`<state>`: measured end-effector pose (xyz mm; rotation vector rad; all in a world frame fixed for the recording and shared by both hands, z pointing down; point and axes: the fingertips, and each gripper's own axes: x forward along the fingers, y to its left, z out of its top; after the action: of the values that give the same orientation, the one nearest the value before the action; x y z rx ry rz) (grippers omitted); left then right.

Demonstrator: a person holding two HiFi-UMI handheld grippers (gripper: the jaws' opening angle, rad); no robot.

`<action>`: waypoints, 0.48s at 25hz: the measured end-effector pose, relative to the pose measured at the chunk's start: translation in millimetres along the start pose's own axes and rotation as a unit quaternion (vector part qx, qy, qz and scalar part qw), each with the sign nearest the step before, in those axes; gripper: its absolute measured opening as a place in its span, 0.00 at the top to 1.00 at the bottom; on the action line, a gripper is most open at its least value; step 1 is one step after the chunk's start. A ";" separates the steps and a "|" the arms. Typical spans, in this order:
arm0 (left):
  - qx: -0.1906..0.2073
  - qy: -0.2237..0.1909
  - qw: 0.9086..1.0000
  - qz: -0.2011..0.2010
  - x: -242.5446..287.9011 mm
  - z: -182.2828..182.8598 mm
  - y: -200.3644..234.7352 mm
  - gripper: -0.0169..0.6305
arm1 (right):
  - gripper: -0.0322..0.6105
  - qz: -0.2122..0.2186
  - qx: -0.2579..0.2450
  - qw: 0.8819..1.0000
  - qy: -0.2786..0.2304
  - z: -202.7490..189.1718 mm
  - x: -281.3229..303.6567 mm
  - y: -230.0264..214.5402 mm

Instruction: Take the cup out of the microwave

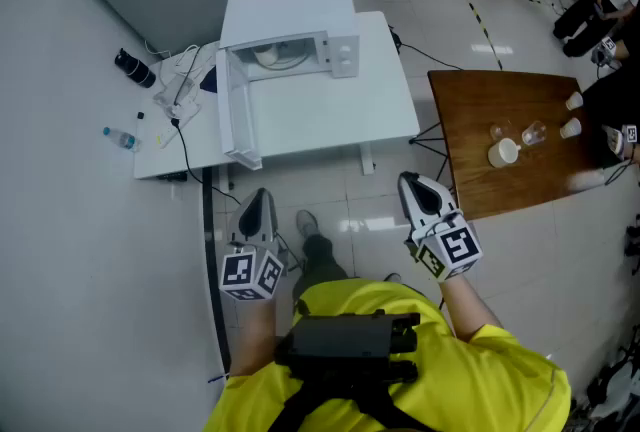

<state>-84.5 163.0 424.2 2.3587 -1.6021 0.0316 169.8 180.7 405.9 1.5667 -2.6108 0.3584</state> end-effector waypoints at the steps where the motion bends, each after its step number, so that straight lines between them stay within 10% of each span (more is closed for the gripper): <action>1: 0.003 0.000 1.000 -0.002 12.2 8.0 21.2 0.97 | 0.92 0.005 -0.002 1.000 -0.002 3.9 30.7 6.6; 8: 0.030 -0.009 0.999 -0.003 81.7 73.6 158.4 0.97 | 0.88 0.028 -0.030 0.999 0.014 17.7 233.0 42.6; 12: 0.022 0.006 1.000 0.010 111.2 81.3 212.4 0.97 | 0.61 0.038 -0.027 0.998 0.043 -7.1 330.6 40.3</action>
<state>-247.7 -30.3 413.8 2.3713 -1.6354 0.0853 -23.2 -83.8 467.1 1.4063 -2.5982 0.3490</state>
